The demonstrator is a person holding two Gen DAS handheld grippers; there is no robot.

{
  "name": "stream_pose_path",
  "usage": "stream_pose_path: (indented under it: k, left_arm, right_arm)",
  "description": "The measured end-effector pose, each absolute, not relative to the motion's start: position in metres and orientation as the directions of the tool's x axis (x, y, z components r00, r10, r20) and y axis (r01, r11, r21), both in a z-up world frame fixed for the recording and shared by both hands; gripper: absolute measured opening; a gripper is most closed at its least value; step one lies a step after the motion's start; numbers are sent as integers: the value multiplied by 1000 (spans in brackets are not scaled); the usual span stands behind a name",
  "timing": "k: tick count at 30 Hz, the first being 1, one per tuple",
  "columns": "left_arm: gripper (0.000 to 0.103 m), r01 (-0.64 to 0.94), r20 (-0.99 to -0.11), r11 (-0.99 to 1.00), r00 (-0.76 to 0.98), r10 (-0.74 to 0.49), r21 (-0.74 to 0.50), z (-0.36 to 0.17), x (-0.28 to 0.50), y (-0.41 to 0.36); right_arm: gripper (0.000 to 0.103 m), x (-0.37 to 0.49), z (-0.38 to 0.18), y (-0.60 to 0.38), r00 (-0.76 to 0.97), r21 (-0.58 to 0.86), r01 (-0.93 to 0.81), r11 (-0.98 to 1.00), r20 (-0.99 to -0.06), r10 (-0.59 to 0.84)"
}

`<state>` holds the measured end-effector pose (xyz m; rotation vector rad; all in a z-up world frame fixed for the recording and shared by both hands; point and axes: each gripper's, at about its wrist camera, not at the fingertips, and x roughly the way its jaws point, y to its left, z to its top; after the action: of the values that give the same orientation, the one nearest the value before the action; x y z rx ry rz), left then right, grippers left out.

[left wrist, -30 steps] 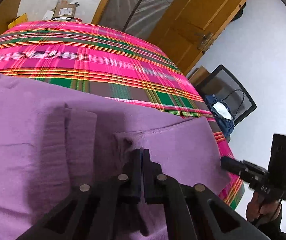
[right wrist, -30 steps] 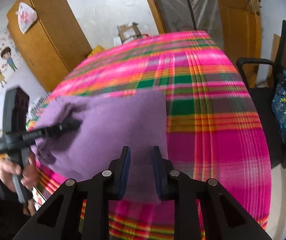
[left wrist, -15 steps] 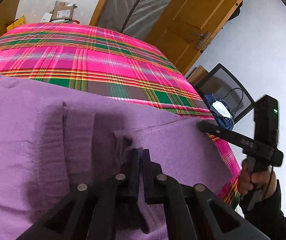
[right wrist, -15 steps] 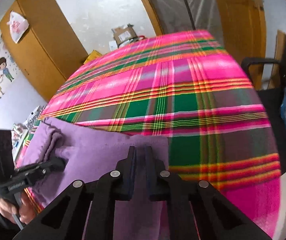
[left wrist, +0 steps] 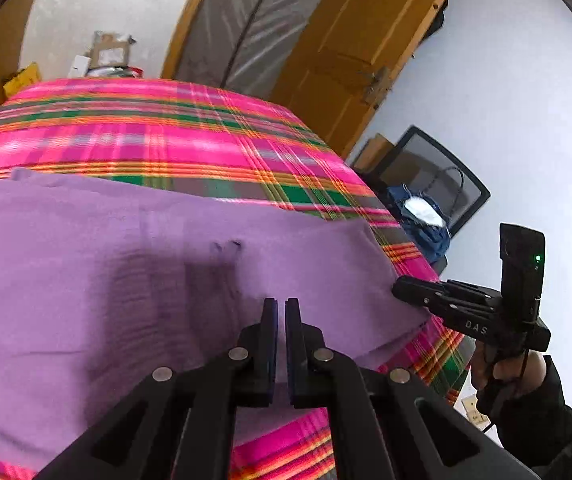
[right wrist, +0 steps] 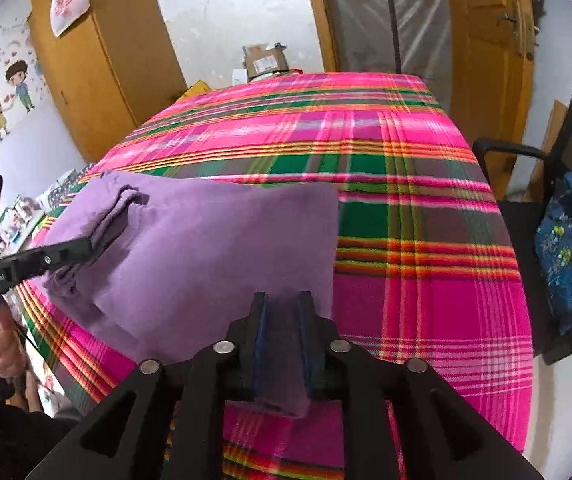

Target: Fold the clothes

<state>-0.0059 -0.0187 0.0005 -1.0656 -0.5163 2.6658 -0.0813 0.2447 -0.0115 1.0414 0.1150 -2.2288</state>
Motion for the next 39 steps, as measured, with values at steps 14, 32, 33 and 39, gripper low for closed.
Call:
stream_pose_path:
  k: [14,32,33,39]
  left_arm:
    - [8,34,-649,-934,-727,222,-357,-2,-9,-48]
    - [10,148,-664,-933,-739,115,-327,-8,12,-82]
    - [10,165,-664,-932,-741,98,-323,-8,17,-87]
    - [10,266,-659,-918,-752,-7,-294,-6,46,-122]
  right_arm:
    - [34,-76,-2,234,-427,267,616,-741,-677,-599]
    - [42,-91,13,145,-201,506,668,-547,-584,-786]
    - [42,-93,11,132,-176,516,672,-531,-586,-791]
    - [42,-113,-8,71,-66,568,641,-516,-629,-774]
